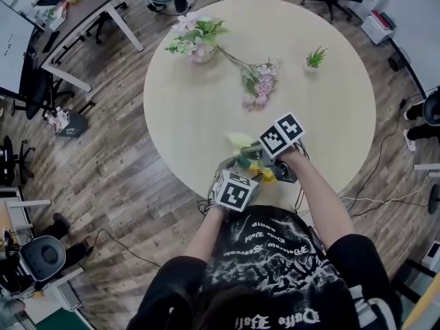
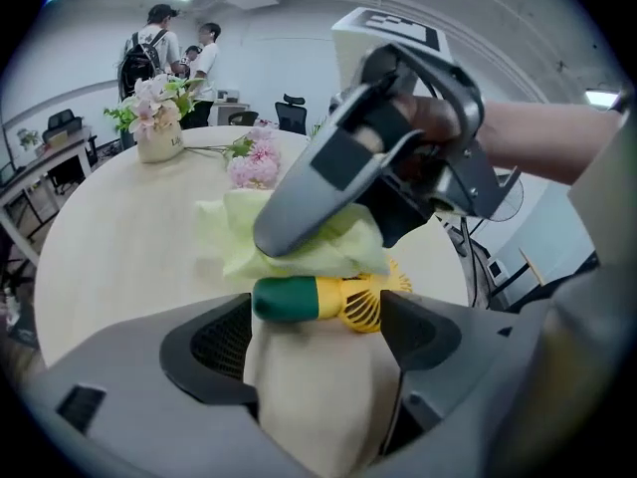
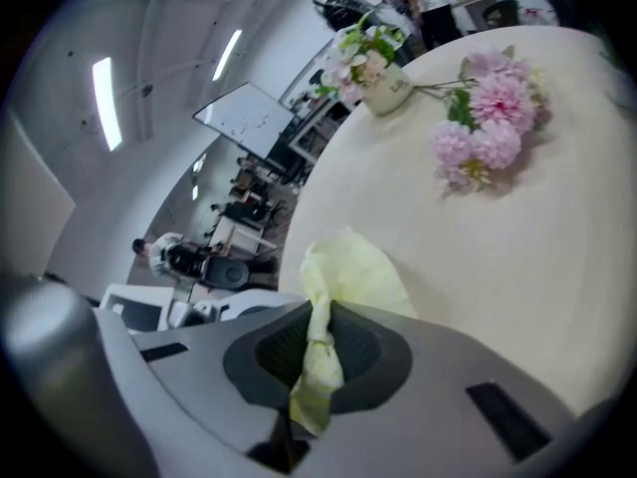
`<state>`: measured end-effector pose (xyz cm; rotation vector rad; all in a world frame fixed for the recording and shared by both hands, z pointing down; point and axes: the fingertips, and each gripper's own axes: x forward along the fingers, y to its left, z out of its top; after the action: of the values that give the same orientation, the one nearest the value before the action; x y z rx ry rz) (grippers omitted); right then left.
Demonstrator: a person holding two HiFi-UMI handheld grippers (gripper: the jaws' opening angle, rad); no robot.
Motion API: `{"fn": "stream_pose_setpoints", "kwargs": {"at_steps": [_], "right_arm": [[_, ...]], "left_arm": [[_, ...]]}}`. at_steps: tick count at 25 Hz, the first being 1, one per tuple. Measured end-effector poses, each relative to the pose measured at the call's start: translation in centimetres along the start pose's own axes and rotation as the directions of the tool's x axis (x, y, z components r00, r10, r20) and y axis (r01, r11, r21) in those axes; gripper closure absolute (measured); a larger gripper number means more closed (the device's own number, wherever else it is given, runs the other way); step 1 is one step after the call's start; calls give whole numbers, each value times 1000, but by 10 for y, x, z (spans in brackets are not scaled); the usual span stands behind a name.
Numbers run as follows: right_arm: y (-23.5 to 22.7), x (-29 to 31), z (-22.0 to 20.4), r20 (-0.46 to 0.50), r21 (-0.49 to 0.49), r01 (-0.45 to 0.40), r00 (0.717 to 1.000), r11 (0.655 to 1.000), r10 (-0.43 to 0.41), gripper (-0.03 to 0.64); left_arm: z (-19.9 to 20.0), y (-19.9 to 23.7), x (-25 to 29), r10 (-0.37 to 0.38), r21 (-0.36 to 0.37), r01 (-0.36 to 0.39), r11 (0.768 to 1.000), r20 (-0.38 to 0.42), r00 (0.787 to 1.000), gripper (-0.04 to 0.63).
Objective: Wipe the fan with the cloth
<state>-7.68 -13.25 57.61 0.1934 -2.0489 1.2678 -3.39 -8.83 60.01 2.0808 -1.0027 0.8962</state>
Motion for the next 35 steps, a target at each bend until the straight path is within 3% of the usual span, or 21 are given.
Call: {"fn": "stream_pose_setpoints", "kwargs": {"at_steps": [2,3,5,7,9,12,15,17,22,24,26,28,29,30,31,32,33,35], "right_arm": [[20,-3,-22,-168,-83,-103,982,991,88,586],[24,-3,-35,-255,-118,-116,963,986,82,586],[13,4,-53,-373,-180,-38,927,983,-32,586],[3,14,-58,-406,-215,29,907,976,-116,586],[5,23,-52,-388,-257,33,912,966,-134,586],[4,30,-32,-286,-329,67,943,942,-167,586],[-8,28,-7,-129,-318,137,974,938,-186,586],[-22,21,2,-38,-290,201,974,935,-222,586],[-72,-27,17,192,-133,378,917,916,-350,586],[-80,-58,24,311,-44,408,873,912,-376,586],[-81,-87,27,400,15,400,838,917,-372,586],[-82,-114,24,467,52,382,808,923,-361,586],[-83,-127,19,494,78,376,790,923,-363,584],[-85,-140,12,519,109,372,770,922,-372,584],[-87,-151,3,540,141,370,749,918,-385,584],[-89,-160,-7,555,172,367,730,914,-397,584],[-91,-166,-17,566,199,362,716,911,-408,584],[-95,-172,-37,583,253,337,695,907,-421,584]], "left_arm": [[-3,2,0,-3,-37,3,999,-6,1000,183],[-5,2,0,-12,-59,11,998,-9,1000,179],[-8,2,1,-35,-95,33,995,-12,999,173],[-9,2,0,-43,-104,42,994,-9,999,173],[-9,2,-1,-46,-107,45,993,-9,999,172],[-8,3,-2,-44,-121,44,992,-2,999,172],[-5,6,-1,-37,-115,38,993,5,999,172],[-5,7,-1,-39,-109,39,993,6,999,172],[-4,4,8,-23,-58,24,998,15,1000,172],[0,5,6,-32,48,31,998,13,999,173],[5,6,0,-65,204,65,977,-9,998,173],[14,5,-4,-101,387,115,915,-54,993,173],[21,3,-4,-117,493,143,858,-85,990,173],[28,0,-3,-131,604,179,776,-123,984,173],[34,-6,-1,-146,708,224,670,-169,975,173],[39,-13,1,-160,791,273,548,-221,962,173],[42,-20,4,-169,846,322,424,-276,946,175],[43,-32,11,-164,891,406,201,-378,911,211]]}}
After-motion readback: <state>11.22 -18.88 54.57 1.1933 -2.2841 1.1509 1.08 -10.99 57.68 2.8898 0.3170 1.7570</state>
